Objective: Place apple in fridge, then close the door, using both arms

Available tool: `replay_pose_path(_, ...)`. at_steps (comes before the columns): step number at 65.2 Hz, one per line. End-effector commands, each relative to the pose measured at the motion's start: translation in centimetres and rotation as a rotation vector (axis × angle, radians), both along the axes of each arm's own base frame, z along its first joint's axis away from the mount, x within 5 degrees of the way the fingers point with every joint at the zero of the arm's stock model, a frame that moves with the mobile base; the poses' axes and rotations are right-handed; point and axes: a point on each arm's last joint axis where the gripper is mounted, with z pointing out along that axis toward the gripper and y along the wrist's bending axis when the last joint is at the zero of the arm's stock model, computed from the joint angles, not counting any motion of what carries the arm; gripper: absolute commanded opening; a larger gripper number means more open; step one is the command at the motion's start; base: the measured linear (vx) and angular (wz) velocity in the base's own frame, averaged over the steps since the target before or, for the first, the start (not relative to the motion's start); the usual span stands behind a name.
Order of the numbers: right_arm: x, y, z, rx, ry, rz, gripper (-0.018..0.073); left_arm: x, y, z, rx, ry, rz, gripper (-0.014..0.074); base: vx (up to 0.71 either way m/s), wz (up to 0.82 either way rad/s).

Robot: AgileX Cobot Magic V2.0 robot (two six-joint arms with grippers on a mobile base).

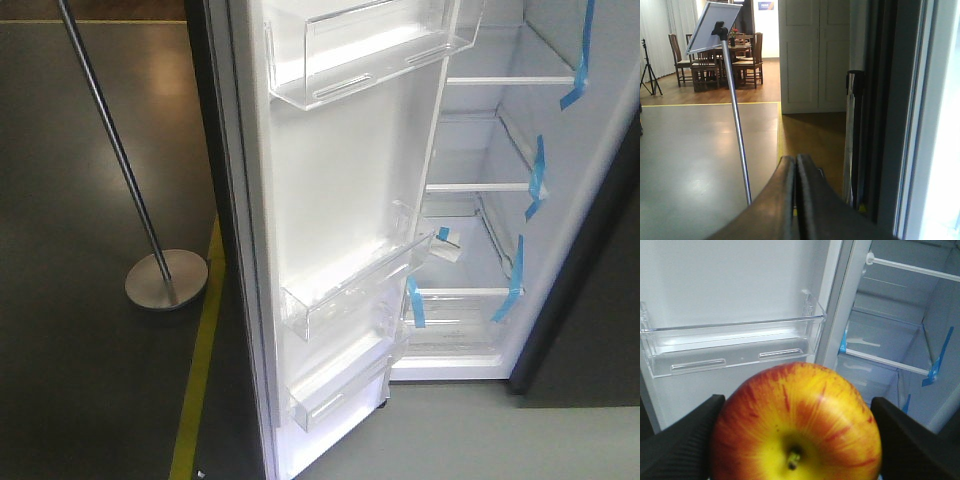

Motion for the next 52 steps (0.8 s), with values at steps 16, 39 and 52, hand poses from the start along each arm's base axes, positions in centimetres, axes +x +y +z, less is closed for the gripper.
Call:
replay_pose_path(16, -0.76, -0.10, 1.77, 0.021, -0.126, -0.013, 0.0104, -0.25, -0.18, 1.23, -0.001, -0.092, -0.020, -0.0007, 0.08, 0.00)
replay_pose_path(39, -0.76, -0.10, 1.77, 0.021, -0.126, -0.013, 0.0104, -0.25, -0.18, 1.23, -0.001, -0.092, -0.020, -0.0007, 0.08, 0.00)
replay_pose_path(52, -0.76, -0.10, 1.77, 0.021, -0.126, -0.013, 0.0104, -0.25, -0.18, 1.23, -0.001, -0.092, -0.020, -0.0007, 0.07, 0.00)
